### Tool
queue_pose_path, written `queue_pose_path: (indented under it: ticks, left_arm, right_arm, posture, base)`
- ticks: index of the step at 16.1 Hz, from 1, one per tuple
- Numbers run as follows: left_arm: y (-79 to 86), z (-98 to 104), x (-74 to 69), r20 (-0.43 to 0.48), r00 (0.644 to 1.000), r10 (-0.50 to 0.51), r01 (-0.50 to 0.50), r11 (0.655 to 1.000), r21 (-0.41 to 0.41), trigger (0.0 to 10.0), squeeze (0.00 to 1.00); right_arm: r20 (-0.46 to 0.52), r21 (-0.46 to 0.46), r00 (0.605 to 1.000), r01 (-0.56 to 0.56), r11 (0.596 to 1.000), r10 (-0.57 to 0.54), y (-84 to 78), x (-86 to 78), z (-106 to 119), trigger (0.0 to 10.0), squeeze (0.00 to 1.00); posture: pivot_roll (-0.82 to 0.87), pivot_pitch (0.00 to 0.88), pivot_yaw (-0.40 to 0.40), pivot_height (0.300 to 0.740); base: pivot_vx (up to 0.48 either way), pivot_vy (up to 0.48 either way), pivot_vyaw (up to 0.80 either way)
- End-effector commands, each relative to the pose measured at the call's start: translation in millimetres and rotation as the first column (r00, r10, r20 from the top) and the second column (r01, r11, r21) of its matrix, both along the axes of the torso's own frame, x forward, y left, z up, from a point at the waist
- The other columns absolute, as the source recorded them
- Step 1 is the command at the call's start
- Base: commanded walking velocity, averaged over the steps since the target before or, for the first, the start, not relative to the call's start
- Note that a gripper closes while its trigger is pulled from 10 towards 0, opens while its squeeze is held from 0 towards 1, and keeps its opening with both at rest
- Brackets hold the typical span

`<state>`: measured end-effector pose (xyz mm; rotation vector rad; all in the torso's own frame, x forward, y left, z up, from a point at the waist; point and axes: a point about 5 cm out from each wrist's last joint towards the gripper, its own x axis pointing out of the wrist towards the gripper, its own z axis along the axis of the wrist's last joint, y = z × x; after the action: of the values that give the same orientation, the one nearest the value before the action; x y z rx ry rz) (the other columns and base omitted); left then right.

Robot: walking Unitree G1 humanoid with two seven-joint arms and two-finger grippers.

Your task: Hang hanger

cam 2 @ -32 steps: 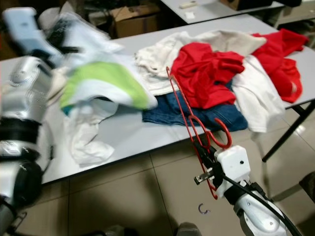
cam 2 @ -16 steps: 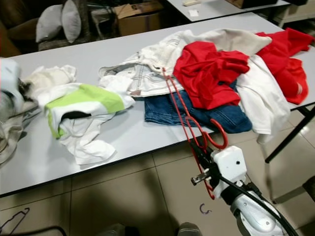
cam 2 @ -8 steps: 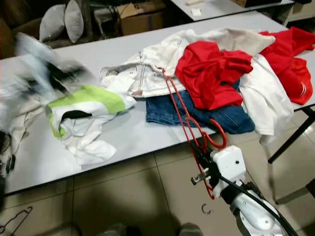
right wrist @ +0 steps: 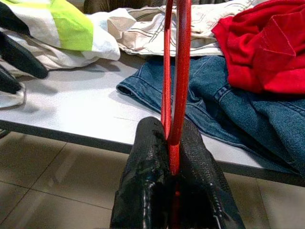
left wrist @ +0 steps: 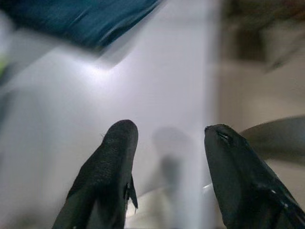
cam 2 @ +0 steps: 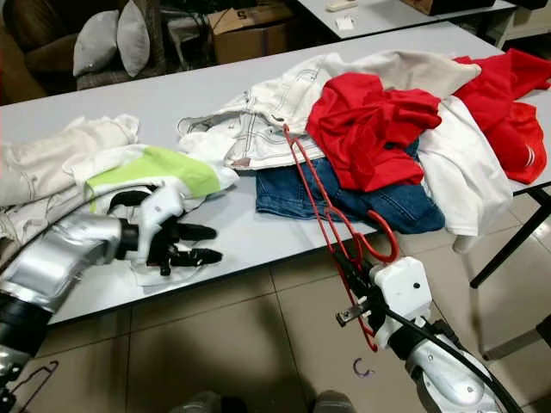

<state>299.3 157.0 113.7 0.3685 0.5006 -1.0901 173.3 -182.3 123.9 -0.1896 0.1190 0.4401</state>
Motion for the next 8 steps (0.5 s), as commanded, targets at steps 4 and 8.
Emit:
queue_pose_path:
  ticks: [4, 8]
  left_arm:
    - [-0.9, -3.5, 17.7, 0.239, 0.954, 0.181, -0.215, 0.968, 0.128, 10.0, 0.0]
    - [-3.9, 0.1, 30.6, 0.463, 0.863, 0.201, -0.311, 0.935, 0.174, 10.0, 0.0]
  right_arm:
    - [0.011, 0.003, 1.0, -0.004, 1.0, 0.004, 0.2, 0.1, 2.9, 10.0, 0.0]
    - [0.01, -0.001, 1.0, -0.001, 1.0, 0.001, 0.7, -0.1, 2.8, 10.0, 0.0]
  posture:
    - [-0.16, 0.0, 0.121, 0.74]
    - [-0.17, 0.0, 0.125, 0.74]
  base:
    - [0.0, 0.0, 0.0]
    - [0.0, 0.0, 0.0]
